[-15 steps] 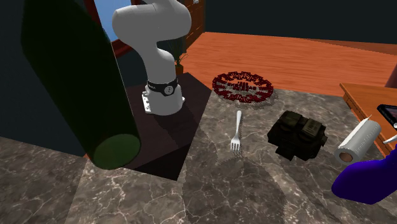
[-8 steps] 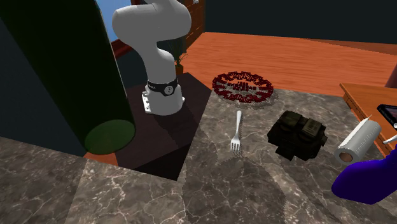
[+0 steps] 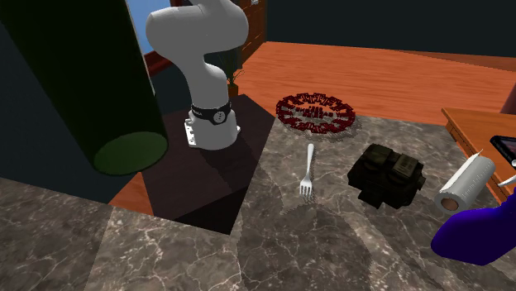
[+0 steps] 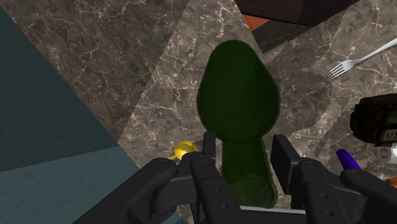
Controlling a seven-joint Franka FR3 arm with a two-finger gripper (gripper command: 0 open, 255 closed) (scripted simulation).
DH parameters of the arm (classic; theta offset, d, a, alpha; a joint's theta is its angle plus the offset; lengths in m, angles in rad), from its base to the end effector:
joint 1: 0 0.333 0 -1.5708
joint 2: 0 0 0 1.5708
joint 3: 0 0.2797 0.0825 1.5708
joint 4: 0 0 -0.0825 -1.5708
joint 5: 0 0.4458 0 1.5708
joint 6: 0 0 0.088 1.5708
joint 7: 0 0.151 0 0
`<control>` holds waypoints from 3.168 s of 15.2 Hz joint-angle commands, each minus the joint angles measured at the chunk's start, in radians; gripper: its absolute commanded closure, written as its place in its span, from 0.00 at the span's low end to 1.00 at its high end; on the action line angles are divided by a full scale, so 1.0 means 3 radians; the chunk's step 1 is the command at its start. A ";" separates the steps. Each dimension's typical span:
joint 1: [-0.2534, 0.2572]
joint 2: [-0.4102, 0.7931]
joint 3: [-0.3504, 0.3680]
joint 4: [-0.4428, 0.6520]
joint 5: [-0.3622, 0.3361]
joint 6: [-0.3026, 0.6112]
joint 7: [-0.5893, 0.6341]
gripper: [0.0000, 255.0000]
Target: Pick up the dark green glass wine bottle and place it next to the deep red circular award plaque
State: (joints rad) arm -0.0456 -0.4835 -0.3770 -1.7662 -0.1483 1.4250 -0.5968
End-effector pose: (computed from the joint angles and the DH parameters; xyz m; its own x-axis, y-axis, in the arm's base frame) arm 0.4009 -0.2501 0.6668 0.9789 0.1747 0.1061 0.1717 -0.9844 0.0376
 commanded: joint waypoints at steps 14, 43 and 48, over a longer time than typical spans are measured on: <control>0.0061 0.0509 -0.0097 0.1208 0.0137 -0.0717 -0.0139 1.00; 0.0379 0.0032 0.1384 0.1249 0.0446 -0.1327 0.1725 1.00; 0.0428 0.0063 0.1767 0.1309 0.0595 -0.1355 0.2209 1.00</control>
State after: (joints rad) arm 0.0798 -0.4689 0.1285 -1.3856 0.0211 1.0258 0.0334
